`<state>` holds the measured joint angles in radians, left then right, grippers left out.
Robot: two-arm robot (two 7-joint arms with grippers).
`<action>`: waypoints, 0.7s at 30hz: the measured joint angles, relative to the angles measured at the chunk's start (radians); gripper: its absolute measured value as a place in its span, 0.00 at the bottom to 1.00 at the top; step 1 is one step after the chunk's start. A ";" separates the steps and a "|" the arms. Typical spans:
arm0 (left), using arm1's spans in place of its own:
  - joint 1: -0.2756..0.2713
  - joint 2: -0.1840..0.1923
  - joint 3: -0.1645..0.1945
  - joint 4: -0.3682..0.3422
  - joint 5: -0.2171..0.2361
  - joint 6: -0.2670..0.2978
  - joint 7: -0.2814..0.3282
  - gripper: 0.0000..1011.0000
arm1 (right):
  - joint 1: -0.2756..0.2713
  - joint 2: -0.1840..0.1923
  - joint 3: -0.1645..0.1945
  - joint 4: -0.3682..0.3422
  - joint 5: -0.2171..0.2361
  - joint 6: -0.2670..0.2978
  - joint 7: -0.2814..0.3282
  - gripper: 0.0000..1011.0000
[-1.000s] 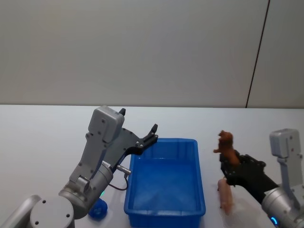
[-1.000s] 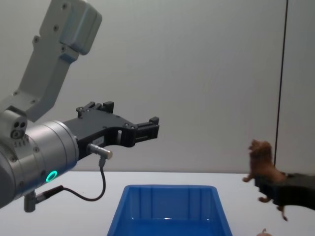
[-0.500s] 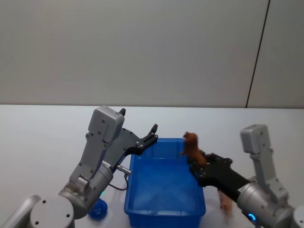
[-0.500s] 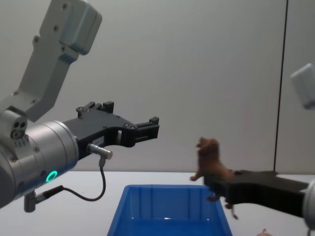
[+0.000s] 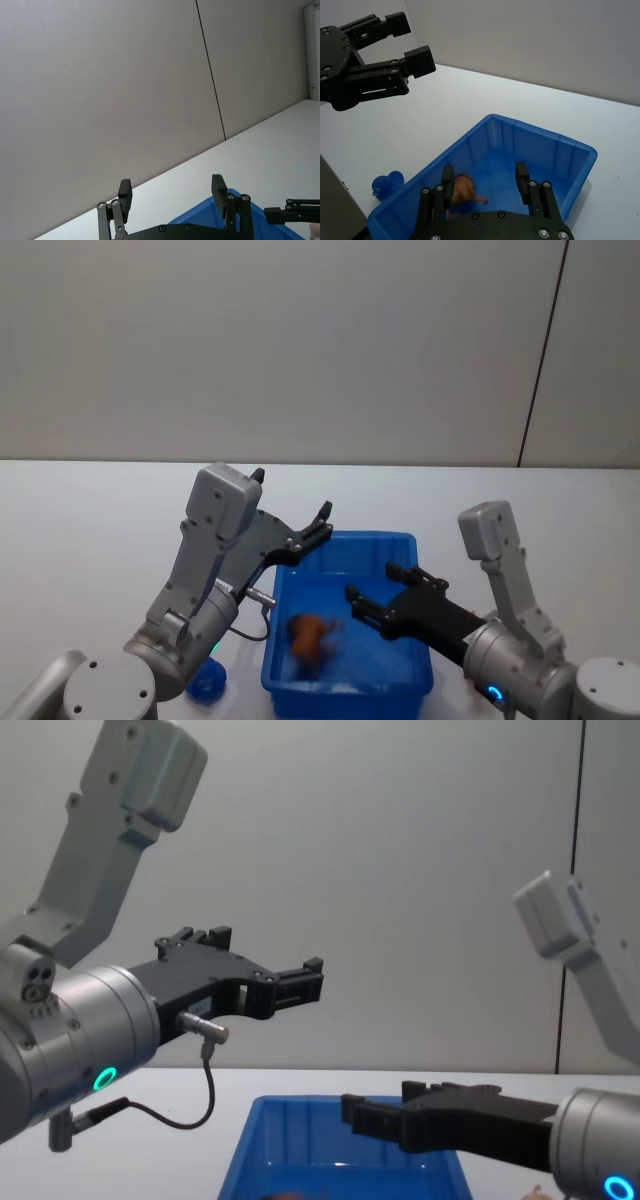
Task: Pick up the two dolls from the table and place them into the box.
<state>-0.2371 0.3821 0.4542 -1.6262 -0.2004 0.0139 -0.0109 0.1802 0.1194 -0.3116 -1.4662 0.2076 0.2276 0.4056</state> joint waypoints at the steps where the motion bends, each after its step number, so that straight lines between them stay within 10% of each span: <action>1: 0.000 0.000 0.000 0.000 0.000 0.000 0.000 0.99 | 0.002 -0.002 -0.002 0.003 -0.002 0.003 -0.004 0.74; 10: 0.000 0.000 0.000 0.000 0.000 0.000 0.000 0.99 | -0.009 -0.004 -0.007 -0.013 -0.012 0.008 -0.073 0.99; 21: 0.000 0.000 0.000 0.000 0.000 0.000 0.000 0.99 | -0.064 0.018 -0.002 -0.087 -0.027 0.009 -0.210 0.99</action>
<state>-0.2371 0.3821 0.4542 -1.6262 -0.2004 0.0138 -0.0109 0.1166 0.1369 -0.3140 -1.5532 0.1810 0.2370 0.1956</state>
